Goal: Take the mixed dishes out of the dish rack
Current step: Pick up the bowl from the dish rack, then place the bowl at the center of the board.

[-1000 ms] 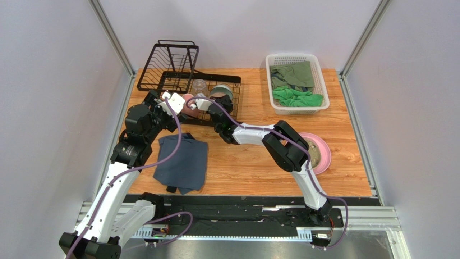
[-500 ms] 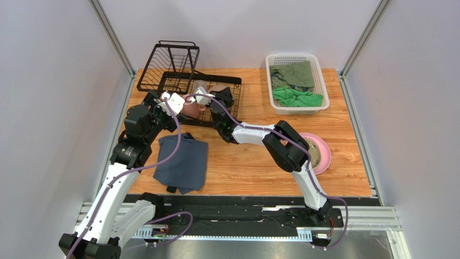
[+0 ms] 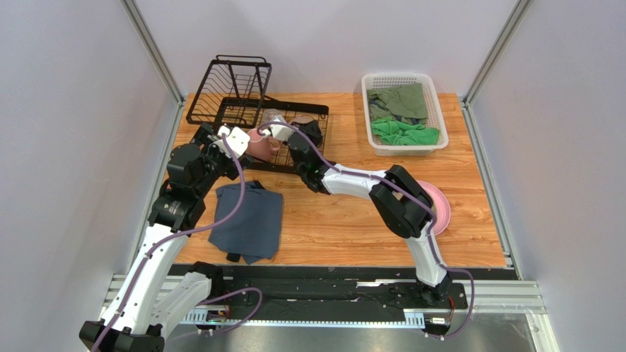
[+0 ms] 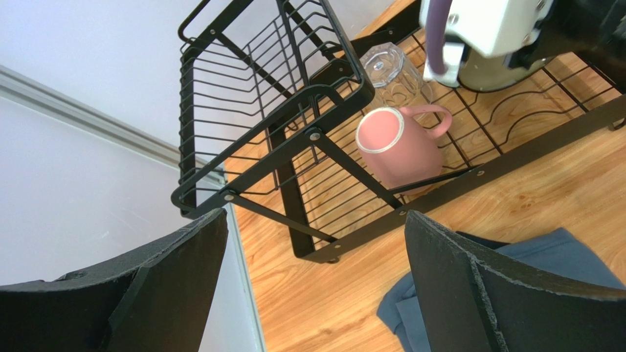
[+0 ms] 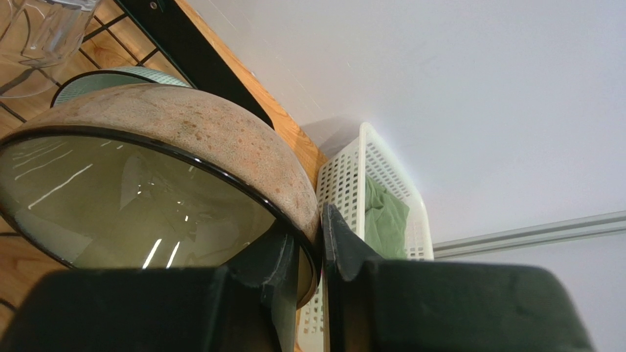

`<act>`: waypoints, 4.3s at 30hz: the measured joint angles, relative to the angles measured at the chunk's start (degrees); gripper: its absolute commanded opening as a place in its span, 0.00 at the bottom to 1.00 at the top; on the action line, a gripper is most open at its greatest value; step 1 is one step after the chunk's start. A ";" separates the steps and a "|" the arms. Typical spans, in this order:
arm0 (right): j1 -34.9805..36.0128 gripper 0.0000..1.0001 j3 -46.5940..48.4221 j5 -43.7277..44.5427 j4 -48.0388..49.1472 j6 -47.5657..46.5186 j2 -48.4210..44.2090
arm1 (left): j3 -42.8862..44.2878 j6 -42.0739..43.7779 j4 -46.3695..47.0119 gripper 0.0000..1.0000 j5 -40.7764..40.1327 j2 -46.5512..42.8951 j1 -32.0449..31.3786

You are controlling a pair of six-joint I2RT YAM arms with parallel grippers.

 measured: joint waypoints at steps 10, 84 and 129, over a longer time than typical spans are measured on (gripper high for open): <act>0.00 0.00 -1.14 -3.54 -20.15 15.21 -14.71 | 0.00 -0.66 -1.25 0.98 0.55 -0.70 0.00; -30.32 0.00 -6.54 -53.53 -68.37 35.10 -18.60 | 1.07 0.96 -15.52 0.95 11.85 -2.49 0.00; -31.47 0.29 -6.49 -55.12 -68.65 32.61 -16.96 | 1.07 1.36 -15.69 0.95 11.78 -3.39 0.00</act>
